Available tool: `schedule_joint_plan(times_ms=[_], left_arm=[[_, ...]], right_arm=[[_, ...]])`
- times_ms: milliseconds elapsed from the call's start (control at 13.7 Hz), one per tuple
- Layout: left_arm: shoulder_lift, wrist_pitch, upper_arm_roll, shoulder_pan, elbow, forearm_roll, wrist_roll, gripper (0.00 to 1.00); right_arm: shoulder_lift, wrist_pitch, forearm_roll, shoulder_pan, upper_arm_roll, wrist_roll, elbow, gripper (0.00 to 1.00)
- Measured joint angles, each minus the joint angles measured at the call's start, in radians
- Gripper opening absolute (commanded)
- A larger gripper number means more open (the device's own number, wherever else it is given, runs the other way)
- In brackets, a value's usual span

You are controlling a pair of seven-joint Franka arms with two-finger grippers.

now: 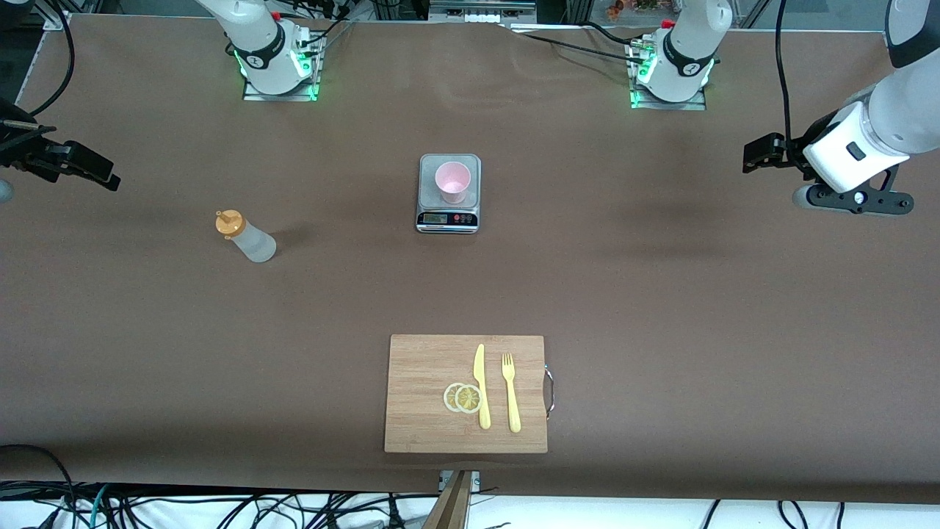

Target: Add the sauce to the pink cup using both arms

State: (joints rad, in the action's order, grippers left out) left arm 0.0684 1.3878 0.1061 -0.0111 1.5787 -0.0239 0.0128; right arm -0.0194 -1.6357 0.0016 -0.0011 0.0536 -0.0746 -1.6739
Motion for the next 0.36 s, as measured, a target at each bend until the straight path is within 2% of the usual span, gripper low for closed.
schedule_joint_plan(times_ms=[364], left_arm=[[0.002, 0.001, 0.0, 0.0, -0.006, 0.0, 0.0, 1.0]], right_arm=[[0.0, -0.001, 0.0, 0.0, 0.0, 0.005, 0.0, 1.0]])
